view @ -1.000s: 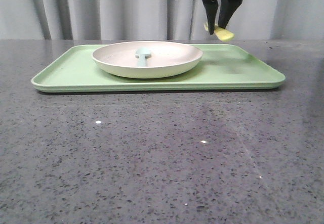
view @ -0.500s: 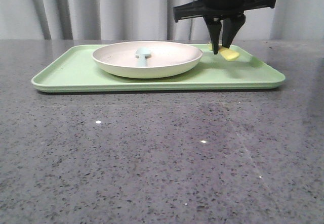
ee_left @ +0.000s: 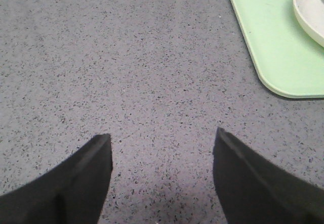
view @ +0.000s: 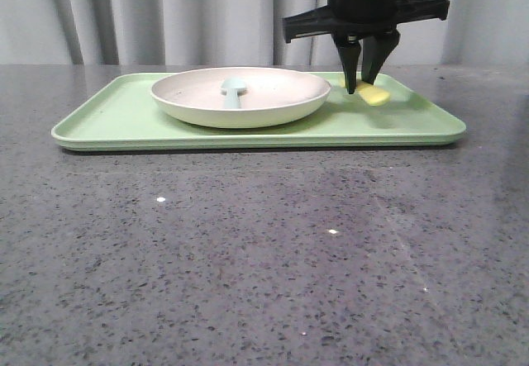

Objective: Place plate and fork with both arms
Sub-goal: 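Move the fork beside the plate and lower it onto the tray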

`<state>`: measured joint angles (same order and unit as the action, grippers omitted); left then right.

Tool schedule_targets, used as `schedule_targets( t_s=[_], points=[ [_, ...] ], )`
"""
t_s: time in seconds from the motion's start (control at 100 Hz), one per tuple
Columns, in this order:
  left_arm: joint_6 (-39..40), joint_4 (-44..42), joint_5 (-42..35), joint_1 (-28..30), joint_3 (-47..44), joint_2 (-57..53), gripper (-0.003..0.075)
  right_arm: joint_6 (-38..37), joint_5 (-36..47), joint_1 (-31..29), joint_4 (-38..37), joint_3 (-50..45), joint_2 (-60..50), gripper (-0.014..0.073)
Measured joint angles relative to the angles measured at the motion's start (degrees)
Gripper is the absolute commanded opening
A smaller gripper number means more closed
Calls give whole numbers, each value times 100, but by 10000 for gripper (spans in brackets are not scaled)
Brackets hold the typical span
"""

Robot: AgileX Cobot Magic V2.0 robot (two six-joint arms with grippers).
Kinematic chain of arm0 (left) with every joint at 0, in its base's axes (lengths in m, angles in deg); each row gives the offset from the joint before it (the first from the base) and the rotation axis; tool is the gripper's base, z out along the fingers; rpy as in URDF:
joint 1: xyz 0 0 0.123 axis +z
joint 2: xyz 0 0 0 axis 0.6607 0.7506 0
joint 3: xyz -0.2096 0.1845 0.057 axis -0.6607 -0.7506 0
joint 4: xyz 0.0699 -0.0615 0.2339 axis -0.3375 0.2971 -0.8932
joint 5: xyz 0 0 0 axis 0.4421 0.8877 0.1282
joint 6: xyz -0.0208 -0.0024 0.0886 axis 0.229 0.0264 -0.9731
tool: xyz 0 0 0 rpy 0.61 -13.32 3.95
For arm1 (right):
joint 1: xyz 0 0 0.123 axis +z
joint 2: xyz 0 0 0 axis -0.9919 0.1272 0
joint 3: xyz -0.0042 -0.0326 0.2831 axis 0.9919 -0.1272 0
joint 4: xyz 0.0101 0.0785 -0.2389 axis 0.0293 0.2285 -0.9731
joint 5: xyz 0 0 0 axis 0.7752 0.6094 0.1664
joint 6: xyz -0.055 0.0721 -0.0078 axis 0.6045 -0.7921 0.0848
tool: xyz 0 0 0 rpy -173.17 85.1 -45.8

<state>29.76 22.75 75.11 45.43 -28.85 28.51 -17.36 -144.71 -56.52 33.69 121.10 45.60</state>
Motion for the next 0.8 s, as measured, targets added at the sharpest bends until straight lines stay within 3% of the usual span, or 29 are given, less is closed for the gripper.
schedule_targets(
  t_s=[0.8],
  points=[
    [0,0,-44,0,0,0,429,0,192,0,-12,-332,0,-13]
  ],
)
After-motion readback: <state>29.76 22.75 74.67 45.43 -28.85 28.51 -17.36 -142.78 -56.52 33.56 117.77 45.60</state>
